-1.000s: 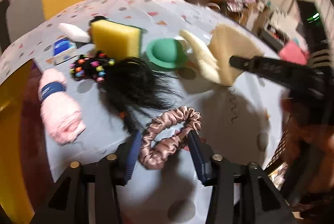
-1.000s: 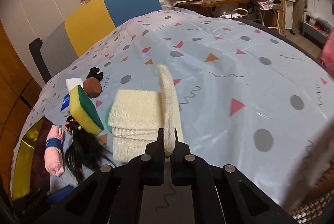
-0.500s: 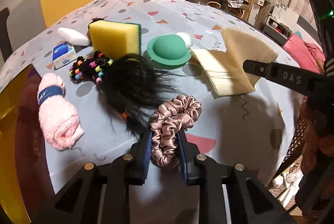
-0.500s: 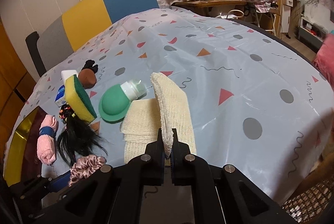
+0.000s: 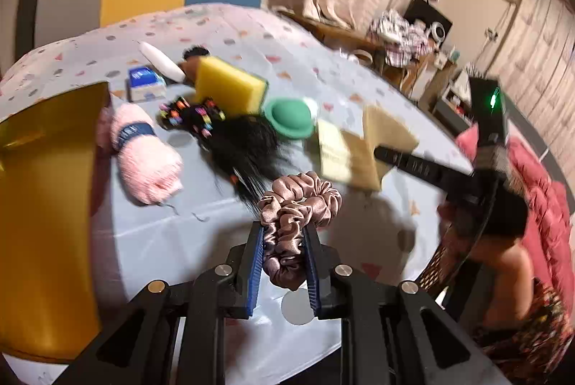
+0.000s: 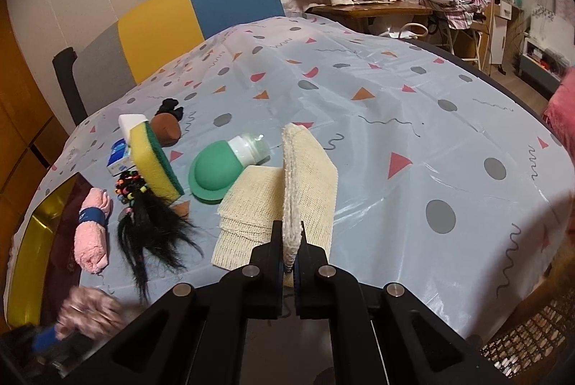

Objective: Organize soft objects
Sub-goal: 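Carry the scrunchie into the gold tray and open the left tool while the right tool carries the cloth over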

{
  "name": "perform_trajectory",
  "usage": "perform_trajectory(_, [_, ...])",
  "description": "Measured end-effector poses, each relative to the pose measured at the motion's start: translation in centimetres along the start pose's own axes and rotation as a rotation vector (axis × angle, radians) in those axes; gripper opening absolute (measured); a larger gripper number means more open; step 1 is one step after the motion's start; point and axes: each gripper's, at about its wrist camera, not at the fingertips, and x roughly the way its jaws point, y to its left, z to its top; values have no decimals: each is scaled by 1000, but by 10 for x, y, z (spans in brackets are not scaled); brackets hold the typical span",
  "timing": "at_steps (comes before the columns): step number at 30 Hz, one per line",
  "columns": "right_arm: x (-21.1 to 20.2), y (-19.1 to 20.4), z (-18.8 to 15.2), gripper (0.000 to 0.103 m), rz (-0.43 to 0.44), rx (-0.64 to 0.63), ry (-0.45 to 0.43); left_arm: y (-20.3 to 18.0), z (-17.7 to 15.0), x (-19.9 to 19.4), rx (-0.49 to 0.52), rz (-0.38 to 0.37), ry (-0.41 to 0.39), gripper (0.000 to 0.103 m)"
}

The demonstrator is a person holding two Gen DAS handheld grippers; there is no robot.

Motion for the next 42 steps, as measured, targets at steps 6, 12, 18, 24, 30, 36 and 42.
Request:
perform_trajectory(6, [-16,11,0,4,11,-32,-32,23,8,-32,-56,21,-58,20])
perform_trajectory(12, [-25,22,-1,4,16,-59,-47,62,10,-54,-140,59,-83,20])
perform_trajectory(18, [-43,39,3,4,16,-105,-92,108,12,-73,-211,127,-103,20])
perform_trajectory(24, [-67,61,10,4,44,-139,-144,161,15,-88,-294,207,-119,20])
perform_trajectory(30, [-77,89,12,4,86,-155,-151,212,16,-85,-377,260,-102,20])
perform_trajectory(36, [-84,123,15,4,124,-201,-157,258,13,-77,-469,302,-83,20])
perform_trajectory(42, [-90,159,19,4,176,-236,-166,285,16,-78,-544,291,-104,21])
